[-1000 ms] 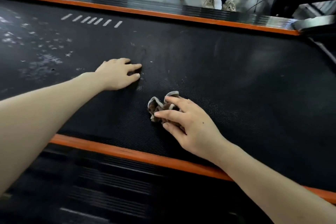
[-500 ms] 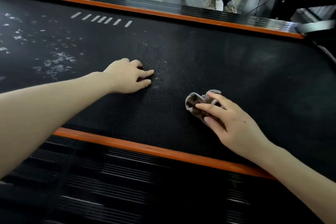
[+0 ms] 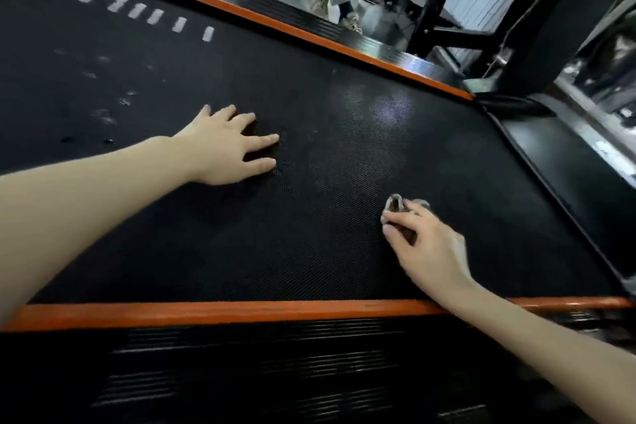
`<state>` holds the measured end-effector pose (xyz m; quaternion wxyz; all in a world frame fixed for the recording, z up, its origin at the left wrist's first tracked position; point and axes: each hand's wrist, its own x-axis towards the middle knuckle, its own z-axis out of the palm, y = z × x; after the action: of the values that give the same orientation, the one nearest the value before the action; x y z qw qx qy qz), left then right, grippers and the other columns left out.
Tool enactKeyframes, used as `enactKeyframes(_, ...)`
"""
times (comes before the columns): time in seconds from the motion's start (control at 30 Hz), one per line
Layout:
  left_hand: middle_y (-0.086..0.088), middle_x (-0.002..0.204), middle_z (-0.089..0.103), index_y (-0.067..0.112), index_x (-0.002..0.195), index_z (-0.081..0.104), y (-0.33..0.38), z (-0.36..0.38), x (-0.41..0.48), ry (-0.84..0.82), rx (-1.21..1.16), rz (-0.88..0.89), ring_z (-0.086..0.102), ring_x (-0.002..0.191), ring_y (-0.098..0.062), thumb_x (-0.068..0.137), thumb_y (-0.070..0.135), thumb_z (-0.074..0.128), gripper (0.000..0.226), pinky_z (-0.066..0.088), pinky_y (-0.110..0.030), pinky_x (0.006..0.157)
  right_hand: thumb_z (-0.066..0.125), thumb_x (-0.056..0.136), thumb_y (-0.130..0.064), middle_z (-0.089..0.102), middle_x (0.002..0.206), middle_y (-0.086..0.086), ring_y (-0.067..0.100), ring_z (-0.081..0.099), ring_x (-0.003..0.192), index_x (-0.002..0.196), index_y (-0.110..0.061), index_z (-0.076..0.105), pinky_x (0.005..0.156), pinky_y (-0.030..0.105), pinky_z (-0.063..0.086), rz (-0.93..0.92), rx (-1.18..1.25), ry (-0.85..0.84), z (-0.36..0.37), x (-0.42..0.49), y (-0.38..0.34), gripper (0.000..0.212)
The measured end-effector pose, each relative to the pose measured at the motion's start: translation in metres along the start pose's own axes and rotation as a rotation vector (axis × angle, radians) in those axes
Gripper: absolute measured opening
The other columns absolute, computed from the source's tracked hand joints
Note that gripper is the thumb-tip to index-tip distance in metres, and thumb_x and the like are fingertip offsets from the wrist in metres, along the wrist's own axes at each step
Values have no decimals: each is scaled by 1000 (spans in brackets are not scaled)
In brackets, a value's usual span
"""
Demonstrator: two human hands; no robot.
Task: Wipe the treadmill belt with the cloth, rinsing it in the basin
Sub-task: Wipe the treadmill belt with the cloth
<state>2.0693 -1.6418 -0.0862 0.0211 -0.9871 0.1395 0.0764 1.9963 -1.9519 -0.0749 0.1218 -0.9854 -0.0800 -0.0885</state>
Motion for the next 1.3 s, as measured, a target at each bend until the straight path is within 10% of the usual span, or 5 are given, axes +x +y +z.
enactKeyframes(0.4,-3,160,5,49,146,9,-22,16,15,144,-96,171,-2,146,-24,89,65,9,59,-3,-50,117,62,82,-28,55,134,3,5,35,132,110,-26,70,113,20,20,-268,194,-197,21,-19,-124,30)
enactKeyframes(0.7,-1,159,13,40,148,19,-24,17,12,186,-176,164,4,146,-23,94,59,16,57,-1,-47,118,63,87,-27,63,123,-11,13,62,103,98,-38,72,91,24,44,451,-30,-47,-13,-21,-41,18)
enactKeyframes(0.83,-3,157,18,33,147,27,-28,14,11,187,-264,153,7,146,-24,97,52,26,53,0,-43,118,67,85,-24,60,126,-12,4,53,119,101,-26,74,96,6,28,57,77,-50,12,-28,-108,18)
enactKeyframes(1.03,-8,155,24,30,147,30,-52,9,2,256,-212,-26,8,145,-29,97,51,26,54,3,-50,117,57,88,-29,59,130,6,26,53,123,104,-19,73,107,35,37,-506,104,-119,32,7,-96,25)
enactKeyframes(1.3,-8,159,10,39,148,17,-52,26,-20,153,-189,-250,1,146,-30,93,60,16,60,-1,-49,117,43,94,-50,51,137,-9,21,46,125,109,-34,68,100,34,36,72,52,42,52,134,-47,33)
